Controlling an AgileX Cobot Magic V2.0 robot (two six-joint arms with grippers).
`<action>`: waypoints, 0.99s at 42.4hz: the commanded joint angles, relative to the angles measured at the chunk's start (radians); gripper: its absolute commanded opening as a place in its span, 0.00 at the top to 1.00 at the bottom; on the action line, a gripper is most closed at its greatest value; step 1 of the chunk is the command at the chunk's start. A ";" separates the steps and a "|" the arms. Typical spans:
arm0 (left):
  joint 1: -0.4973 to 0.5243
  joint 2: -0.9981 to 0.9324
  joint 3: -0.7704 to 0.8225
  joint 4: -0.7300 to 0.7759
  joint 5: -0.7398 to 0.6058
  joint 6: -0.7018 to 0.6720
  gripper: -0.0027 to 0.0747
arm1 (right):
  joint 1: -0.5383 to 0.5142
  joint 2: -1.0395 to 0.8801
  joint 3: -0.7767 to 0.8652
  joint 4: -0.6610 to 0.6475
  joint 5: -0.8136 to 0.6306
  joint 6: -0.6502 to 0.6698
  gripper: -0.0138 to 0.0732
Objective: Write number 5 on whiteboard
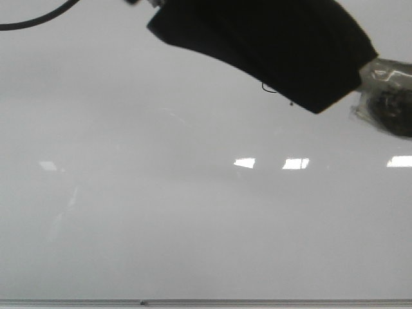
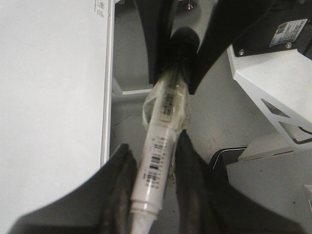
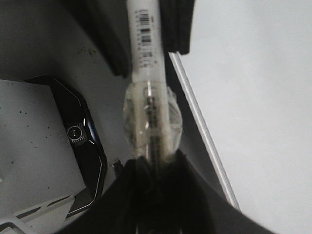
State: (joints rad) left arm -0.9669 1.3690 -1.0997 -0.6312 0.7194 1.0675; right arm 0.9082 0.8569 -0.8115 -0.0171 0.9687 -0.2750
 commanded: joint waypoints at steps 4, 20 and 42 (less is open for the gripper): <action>-0.007 -0.028 -0.035 -0.041 -0.038 -0.001 0.92 | 0.000 -0.007 -0.032 0.017 -0.046 -0.008 0.76; -0.001 -0.038 -0.037 0.098 -0.043 -0.081 0.94 | -0.017 -0.029 -0.032 -0.033 -0.008 0.053 0.23; 0.430 -0.225 -0.067 0.623 0.060 -0.784 0.94 | -0.068 -0.157 -0.032 -0.220 0.077 0.255 0.23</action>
State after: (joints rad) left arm -0.6251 1.2046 -1.1317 -0.0329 0.8107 0.3663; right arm 0.8469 0.7035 -0.8115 -0.2108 1.0881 -0.0269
